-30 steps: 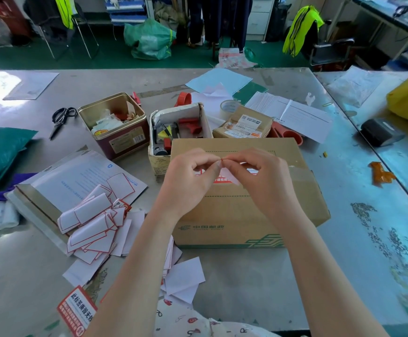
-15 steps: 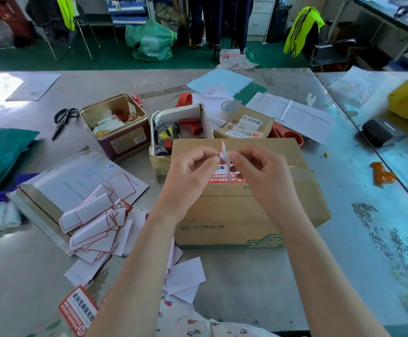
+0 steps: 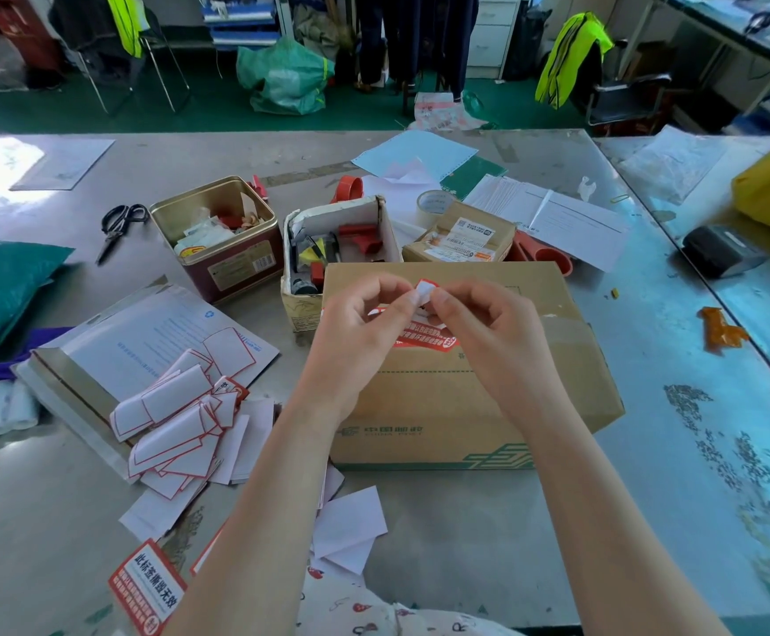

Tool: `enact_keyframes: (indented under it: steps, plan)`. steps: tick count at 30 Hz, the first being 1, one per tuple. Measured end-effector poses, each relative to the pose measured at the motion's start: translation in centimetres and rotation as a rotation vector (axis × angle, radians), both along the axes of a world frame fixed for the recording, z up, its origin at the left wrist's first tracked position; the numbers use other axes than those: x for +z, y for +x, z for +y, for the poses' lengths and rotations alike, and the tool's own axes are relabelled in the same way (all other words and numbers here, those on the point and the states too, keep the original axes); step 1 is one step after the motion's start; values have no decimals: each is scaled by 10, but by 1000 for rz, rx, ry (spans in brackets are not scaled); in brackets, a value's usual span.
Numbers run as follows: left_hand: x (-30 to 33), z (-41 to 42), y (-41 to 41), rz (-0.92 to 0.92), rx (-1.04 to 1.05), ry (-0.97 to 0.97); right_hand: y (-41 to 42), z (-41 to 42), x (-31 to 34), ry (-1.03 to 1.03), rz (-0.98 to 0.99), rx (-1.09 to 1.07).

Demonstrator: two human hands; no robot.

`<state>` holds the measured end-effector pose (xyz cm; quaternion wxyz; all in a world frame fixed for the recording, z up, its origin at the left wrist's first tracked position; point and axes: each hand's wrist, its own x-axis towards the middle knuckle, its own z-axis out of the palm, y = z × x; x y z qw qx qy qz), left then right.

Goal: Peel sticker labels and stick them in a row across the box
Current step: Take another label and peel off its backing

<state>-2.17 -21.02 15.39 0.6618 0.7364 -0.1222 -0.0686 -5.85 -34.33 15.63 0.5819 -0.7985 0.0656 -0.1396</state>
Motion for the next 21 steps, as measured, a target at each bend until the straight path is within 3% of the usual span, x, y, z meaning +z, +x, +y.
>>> enact_keyframes:
  steps: [21]
  plan:
    - [-5,-2,3,34,77,50,2,-5,-3,57,-60,-22]
